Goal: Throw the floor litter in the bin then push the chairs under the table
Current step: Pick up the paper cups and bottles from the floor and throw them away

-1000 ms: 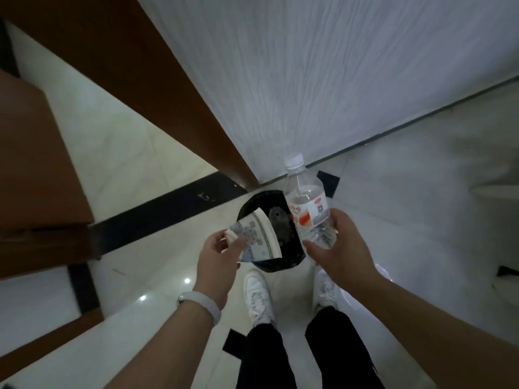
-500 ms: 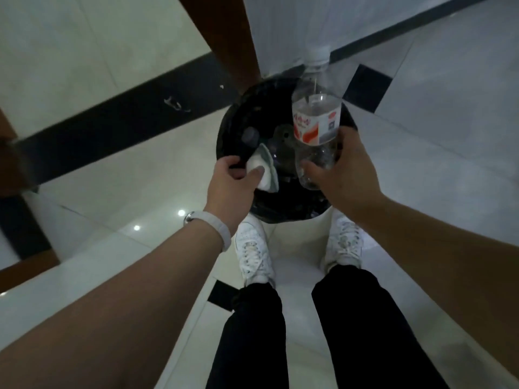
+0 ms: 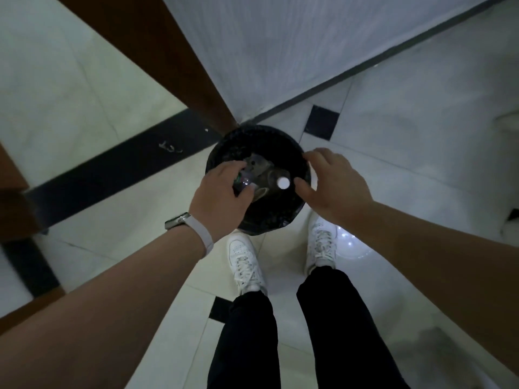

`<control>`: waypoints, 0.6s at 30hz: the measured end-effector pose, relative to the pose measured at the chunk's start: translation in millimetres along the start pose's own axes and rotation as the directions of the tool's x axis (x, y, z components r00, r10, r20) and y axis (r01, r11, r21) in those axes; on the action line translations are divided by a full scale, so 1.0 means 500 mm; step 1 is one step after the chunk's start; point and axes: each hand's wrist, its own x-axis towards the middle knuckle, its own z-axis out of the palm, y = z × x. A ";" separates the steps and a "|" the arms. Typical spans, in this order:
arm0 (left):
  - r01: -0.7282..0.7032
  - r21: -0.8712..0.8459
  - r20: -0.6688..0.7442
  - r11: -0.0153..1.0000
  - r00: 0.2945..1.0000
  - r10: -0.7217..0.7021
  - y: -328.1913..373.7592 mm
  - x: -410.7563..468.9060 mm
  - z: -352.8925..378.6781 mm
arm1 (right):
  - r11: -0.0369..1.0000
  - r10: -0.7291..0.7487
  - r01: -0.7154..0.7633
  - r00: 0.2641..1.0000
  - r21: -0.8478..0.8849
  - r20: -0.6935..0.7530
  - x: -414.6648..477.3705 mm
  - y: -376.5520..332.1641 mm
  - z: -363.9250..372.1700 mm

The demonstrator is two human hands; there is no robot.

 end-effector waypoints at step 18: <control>-0.523 0.434 0.036 0.733 0.823 0.566 0.404 -0.303 -0.406 | 0.958 -0.044 -0.028 0.969 -0.284 -0.243 -0.380 -0.219 -0.549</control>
